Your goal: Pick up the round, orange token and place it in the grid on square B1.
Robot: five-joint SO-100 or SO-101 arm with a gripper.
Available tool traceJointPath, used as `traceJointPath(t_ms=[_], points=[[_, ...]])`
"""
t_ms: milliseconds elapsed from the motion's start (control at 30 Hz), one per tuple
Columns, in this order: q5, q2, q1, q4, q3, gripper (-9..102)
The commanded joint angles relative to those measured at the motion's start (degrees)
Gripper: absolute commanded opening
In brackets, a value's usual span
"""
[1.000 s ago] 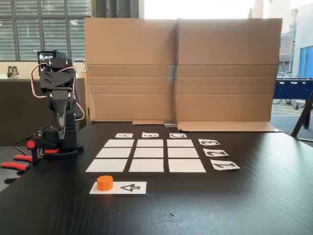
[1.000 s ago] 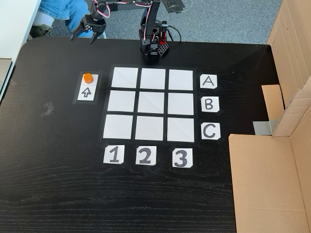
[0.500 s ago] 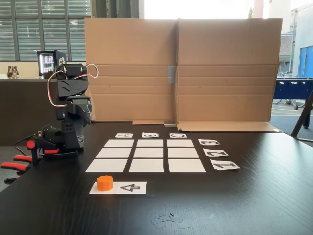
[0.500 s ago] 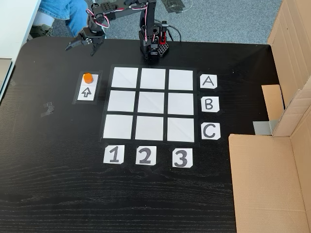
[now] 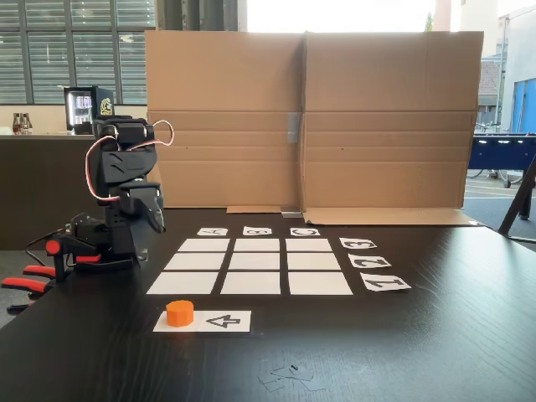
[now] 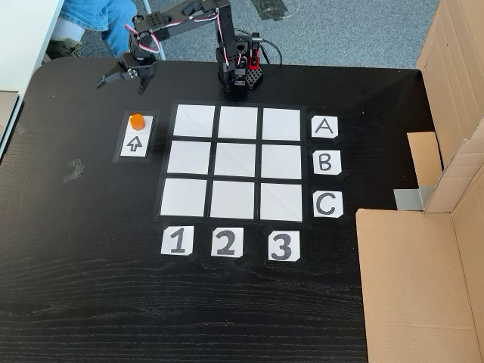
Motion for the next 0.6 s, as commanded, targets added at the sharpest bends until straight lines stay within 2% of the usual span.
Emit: traceJointPath(t_ms=[0,300,567], points=[[0.2,-1.2,0.1,1.1,-2.7,65],[-5.5,-3.2,-1.1,0.8,-4.0,79],[-9.9,-5.8,-3.4,-0.4,-4.3,82]])
